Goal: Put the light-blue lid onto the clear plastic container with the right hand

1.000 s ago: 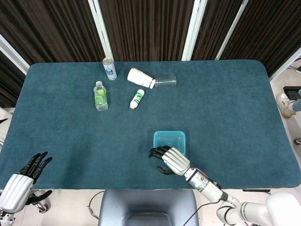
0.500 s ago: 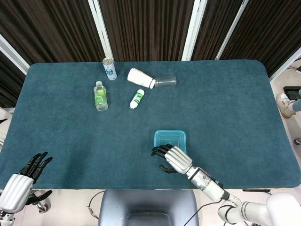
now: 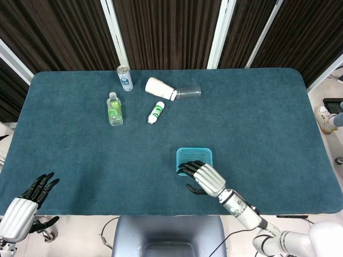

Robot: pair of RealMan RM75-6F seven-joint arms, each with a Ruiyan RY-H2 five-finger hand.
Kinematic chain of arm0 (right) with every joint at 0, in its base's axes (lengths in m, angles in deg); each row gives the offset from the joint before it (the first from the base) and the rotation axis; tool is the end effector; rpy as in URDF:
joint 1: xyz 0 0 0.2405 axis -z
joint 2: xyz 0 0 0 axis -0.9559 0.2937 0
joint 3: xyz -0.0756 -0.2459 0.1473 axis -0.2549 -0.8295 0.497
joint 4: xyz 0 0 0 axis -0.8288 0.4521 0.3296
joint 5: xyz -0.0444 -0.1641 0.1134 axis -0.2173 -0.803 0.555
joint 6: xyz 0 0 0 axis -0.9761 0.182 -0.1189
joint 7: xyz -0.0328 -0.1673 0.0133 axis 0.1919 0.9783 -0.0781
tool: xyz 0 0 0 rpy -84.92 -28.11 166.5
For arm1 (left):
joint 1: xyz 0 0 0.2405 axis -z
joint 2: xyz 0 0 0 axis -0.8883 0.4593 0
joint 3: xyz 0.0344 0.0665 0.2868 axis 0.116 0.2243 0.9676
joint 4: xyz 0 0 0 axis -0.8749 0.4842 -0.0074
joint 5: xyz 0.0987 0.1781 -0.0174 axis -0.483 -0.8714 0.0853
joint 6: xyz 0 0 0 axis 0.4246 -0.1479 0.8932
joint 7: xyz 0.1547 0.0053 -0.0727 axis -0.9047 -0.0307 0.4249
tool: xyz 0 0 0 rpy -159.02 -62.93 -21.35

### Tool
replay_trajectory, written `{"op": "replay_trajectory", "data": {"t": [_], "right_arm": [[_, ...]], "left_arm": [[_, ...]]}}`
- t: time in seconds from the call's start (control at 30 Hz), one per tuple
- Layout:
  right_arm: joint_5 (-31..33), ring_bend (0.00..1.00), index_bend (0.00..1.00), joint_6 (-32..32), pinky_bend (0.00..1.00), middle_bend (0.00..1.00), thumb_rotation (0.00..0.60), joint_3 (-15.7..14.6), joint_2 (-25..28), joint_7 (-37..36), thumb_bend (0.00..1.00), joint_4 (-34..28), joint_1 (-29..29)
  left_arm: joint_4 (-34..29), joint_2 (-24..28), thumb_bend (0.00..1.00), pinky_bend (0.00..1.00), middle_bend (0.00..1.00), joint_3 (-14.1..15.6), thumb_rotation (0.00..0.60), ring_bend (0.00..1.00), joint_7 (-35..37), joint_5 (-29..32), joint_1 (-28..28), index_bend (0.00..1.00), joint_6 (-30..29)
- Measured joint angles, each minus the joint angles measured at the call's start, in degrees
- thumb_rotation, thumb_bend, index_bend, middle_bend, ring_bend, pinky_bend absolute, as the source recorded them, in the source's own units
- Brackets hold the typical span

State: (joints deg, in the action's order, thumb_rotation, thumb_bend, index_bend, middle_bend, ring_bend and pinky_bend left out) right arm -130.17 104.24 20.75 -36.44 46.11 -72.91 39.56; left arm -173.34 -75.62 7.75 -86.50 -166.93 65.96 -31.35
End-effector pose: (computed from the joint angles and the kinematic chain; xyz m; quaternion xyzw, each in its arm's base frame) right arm -0.1923 -0.3139 -0.0456 0.7474 -0.3157 0.5106 0.2846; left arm -0.3097 0.1623 0.1720 -0.6793 -0.3529 -0.4207 0.4868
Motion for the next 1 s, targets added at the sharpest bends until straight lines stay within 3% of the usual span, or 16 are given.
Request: {"op": "replay_trajectory", "data": {"t": [0.2, 0.27, 0.33, 0.43, 0.67, 1.0], "right_arm": [[-0.4, 0.18, 0.28, 4.7, 0.31, 0.28, 0.600, 0.2, 5.2, 6.1, 0.49, -4.8, 3.3], [-0.2, 0.14, 0.21, 5.4, 0.25, 0.23, 0.600, 0.2, 6.4, 7.5, 0.42, -6.2, 4.2], [0.2, 0.09, 0.09, 5.7, 0.18, 0.16, 0.600, 0.0, 7.3, 8.7, 0.27, -7.0, 4.9], [1.9, 0.05, 0.03, 6.9, 0.16, 0.10, 0.600, -1.0, 10.3, 12.4, 0.23, -9.7, 7.8], [7.0, 0.00, 0.00, 17.1, 0.08, 0.02, 0.600, -3.9, 18.7, 24.1, 0.22, -15.8, 21.5], [10.3, 0.00, 0.00, 15.4, 0.07, 0.01, 0.600, -3.2, 23.5, 17.5, 0.22, -17.8, 24.4]], "left_arm": [[0.0, -0.1, 0.44, 0.38, 0.00, 0.0, 0.600, 0.01, -0.4, 0.0, 0.0, 0.11, 0.1], [0.0, -0.1, 0.44, 0.38, 0.00, 0.0, 0.600, 0.01, -0.4, 0.0, 0.0, 0.11, 0.1], [0.0, -0.1, 0.44, 0.38, 0.00, -0.1, 0.600, 0.01, -0.4, 0.0, -0.1, 0.11, 0.0], [0.1, -0.3, 0.44, 0.38, 0.00, -0.3, 0.600, 0.01, -0.7, 0.1, -0.2, 0.11, -0.4], [0.0, -1.1, 0.44, 0.38, 0.00, -0.7, 0.600, 0.01, -3.0, 0.5, -0.4, 0.11, -0.4], [-0.5, -2.5, 0.44, 0.38, 0.00, -0.9, 0.600, 0.01, -7.2, 0.4, -0.4, 0.11, 0.3]]}}
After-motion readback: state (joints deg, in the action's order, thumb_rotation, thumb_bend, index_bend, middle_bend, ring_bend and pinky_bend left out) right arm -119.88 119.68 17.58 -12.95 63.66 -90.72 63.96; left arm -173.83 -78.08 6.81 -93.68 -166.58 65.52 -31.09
